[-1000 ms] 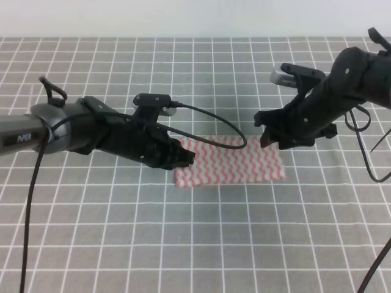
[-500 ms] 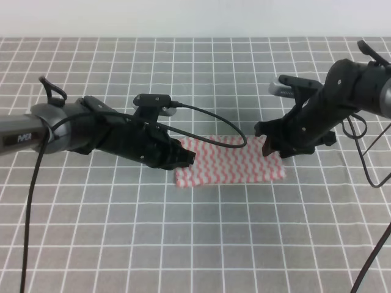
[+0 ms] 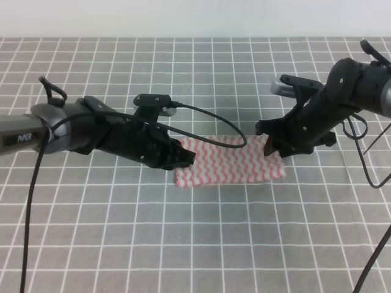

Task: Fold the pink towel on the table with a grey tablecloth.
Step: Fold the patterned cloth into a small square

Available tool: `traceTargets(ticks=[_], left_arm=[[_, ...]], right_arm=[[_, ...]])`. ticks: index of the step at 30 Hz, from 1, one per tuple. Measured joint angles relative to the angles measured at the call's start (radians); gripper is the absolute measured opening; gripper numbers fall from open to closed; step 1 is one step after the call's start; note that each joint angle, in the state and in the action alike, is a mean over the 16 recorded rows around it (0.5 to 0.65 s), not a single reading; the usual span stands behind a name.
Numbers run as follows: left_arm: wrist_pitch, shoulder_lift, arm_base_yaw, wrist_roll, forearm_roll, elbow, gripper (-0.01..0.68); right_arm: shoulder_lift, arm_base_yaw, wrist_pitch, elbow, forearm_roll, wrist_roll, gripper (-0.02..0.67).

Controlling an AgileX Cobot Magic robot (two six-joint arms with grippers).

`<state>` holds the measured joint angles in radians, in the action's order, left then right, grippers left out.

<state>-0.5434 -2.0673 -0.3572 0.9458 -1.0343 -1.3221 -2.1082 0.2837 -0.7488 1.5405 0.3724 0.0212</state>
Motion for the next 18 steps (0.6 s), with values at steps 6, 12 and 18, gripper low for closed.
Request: traceTargets(ticks=[6, 12, 18], left_arm=[[0.001, 0.0, 0.0, 0.001, 0.0, 0.0, 0.0], [0.002, 0.0, 0.0, 0.003, 0.001, 0.0, 0.0], [0.002, 0.0, 0.0, 0.004, 0.002, 0.0, 0.0]], right_arm=[[-0.001, -0.001, -0.011, 0.0, 0.006, -0.001, 0.022], [-0.001, -0.001, -0.018, 0.0, 0.009, -0.001, 0.016], [-0.004, -0.001, -0.036, 0.016, 0.013, -0.001, 0.008]])
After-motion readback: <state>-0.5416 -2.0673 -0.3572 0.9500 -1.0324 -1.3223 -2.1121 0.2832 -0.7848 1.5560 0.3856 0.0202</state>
